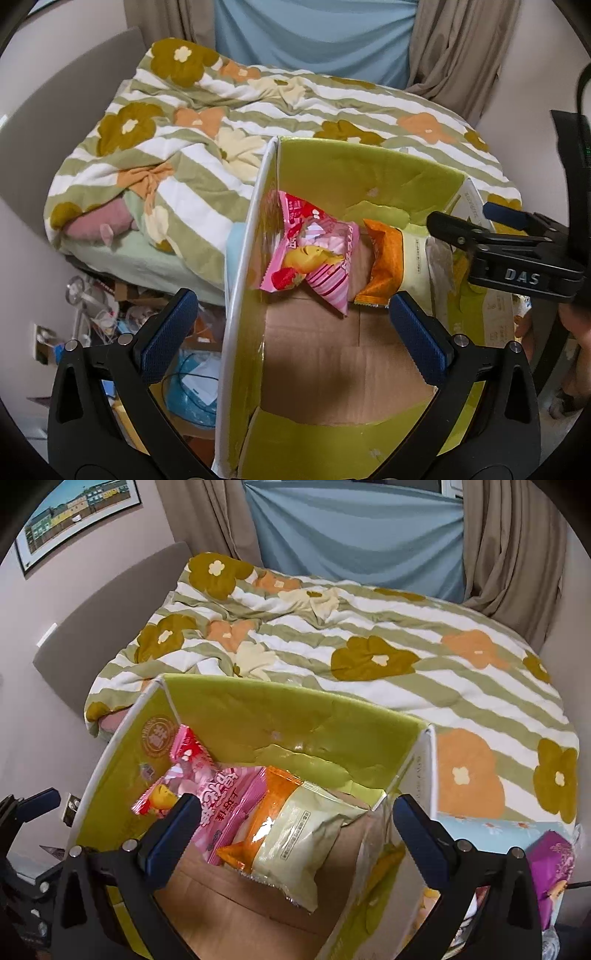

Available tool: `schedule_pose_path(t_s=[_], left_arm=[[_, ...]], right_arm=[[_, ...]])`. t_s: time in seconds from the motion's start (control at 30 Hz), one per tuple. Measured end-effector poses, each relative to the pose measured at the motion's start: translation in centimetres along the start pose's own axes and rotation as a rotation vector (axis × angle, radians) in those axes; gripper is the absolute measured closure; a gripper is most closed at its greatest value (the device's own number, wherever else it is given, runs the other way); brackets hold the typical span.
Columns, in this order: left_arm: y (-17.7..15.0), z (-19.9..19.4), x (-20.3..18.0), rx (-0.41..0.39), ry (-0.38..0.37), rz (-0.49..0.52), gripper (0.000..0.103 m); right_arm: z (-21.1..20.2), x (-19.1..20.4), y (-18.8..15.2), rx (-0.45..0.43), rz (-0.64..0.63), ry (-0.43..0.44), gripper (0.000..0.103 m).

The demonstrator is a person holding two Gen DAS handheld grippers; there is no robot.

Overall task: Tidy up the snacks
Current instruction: 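Carry both bags over the yellow box and open both tools to drop them, then move both tools back over the snack pile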

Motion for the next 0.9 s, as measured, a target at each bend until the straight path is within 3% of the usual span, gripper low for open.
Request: schedule_pose_path(t_s=[0.4,0.6,0.9], left_arm=[[0.4,-6.9,-2.5,-0.111,-0.02,0.074,0.0],[-1.0,-9.5,-6.7,-0.138,-0.081,0.16,0.0],[-6.5,-11.5,-14.7,-0.136,-0.138,0.25,0.0]], right_arm=[[-10.0,0.8,-0.8,-0.148,0.029,-0.019,0.0],[-15.1,-1.4,-3.8,-0.193,0.096,-0.056,0.0],[-21.6,-7.8,-11.0,-0.26,0.188,-0.123,0.0]])
Point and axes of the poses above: each gripper's, at about its wrist camera, not at the fingertips, and z roughly the way its jaws point, x to its left, y to its top, the point moved 7 cm from there along z, roughly the way its jaws point, and after that the axes turned 9 degrees about x, right-handed, at the moved point
